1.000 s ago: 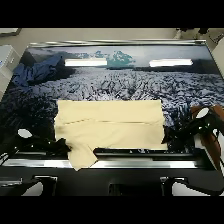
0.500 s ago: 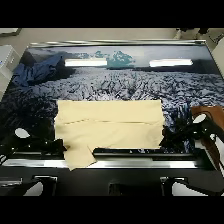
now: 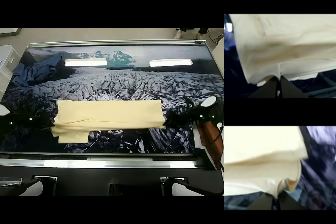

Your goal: Fold the clothes and pants, and hang the long-sleeved shirts on hangers.

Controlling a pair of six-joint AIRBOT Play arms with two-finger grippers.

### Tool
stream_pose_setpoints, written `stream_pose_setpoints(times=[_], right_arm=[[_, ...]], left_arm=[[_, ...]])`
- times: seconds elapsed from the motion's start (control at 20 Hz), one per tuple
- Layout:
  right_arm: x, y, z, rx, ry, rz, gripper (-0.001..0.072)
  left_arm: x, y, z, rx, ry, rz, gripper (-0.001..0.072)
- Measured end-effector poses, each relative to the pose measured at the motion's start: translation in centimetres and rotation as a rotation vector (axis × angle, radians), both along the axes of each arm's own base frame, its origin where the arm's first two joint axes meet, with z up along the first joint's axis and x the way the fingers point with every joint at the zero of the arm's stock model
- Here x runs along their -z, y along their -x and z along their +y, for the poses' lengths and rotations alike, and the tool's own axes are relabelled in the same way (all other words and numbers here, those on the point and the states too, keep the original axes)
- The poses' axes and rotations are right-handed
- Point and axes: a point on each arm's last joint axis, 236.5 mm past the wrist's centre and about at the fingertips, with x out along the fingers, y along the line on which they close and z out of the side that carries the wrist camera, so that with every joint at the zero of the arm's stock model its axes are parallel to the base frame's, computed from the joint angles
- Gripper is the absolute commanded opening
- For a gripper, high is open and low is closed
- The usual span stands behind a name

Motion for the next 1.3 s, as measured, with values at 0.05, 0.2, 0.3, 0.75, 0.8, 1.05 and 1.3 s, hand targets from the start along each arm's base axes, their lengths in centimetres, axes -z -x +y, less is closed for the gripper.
stream_pose_setpoints(times=[0.05, 0.2, 0.3, 0.75, 0.8, 1.05, 1.3], right_arm=[[-0.4, -1.6, 0.3, 0.005, 0.014, -0.042, 0.0039], [-0.2, -5.2, 0.5, 0.046, 0.038, -0.099, 0.0039], [0.8, -6.8, 0.4, 0.068, 0.047, -0.104, 0.0039], [3.2, -10.5, 1.3, 0.191, -0.02, -0.132, 0.0267], [3.2, -10.7, 1.2, 0.195, -0.023, -0.131, 0.0638], [2.3, -9.9, -2.3, 0.21, -0.026, -0.099, 0.0711], [3.5, -8.5, -3.0, 0.205, -0.11, -0.025, 0.0713]], left_arm=[[-0.4, -1.5, 0.1, 0.007, -0.008, -0.017, 0.0021], [-1.3, -6.3, 0.4, 0.007, -0.017, -0.058, 0.0022], [-1.1, -9.0, 0.5, -0.004, -0.016, -0.065, 0.0021], [4.1, -13.8, -2.1, -0.002, 0.043, 0.003, 0.0418], [4.2, -14.0, -2.2, -0.006, 0.047, 0.005, 0.0652], [2.8, -13.0, -0.6, -0.019, 0.067, 0.052, 0.0665], [-1.0, -12.1, -0.5, -0.032, 0.114, 0.036, 0.0664]])
